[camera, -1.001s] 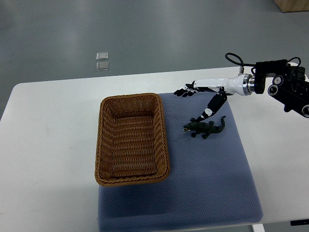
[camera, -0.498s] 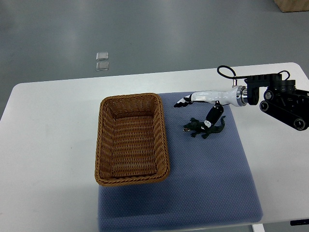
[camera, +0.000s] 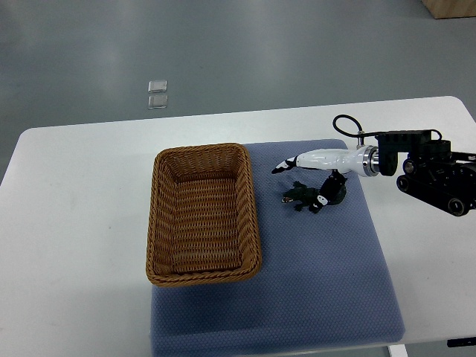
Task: Place crocodile in brown basket with right hand
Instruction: 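Close the right hand fingers around the crocodile's body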
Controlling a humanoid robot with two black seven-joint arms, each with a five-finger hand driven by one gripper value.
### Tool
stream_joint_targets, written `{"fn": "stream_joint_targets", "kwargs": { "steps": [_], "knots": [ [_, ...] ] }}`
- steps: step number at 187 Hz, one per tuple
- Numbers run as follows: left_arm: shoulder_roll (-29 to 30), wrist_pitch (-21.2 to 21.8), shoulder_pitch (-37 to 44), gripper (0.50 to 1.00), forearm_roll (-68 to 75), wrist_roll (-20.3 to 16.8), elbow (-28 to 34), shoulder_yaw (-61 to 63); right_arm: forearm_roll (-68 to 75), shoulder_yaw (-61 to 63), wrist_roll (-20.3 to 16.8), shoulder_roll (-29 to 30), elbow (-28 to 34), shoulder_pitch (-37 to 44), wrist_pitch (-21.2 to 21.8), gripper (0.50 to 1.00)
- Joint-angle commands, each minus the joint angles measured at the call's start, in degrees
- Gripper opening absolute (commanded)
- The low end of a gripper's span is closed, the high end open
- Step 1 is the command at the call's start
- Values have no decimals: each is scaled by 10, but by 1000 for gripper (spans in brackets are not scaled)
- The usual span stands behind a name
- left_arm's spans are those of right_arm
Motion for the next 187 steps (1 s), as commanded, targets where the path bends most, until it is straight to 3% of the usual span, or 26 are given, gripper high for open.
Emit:
{"fn": "stream_joint_targets", "kwargs": {
  "steps": [1,62,88,141,187],
  "knots": [
    [0,0,0,1000,0,0,0,0,0,-2,1,0,2,2,-3,919],
    [0,0,0,1000,0,0,0,0,-5,-4,0,6,2,-1,-8,913],
    [0,0,0,1000,0,0,0,0,-25,-8,0,6,2,-2,-28,899],
    [0,0,1,1000,0,0,0,0,-26,-18,0,6,2,-3,-29,864],
    [0,0,1,1000,0,0,0,0,-27,-19,0,5,2,-2,-29,787]
  ]
}}
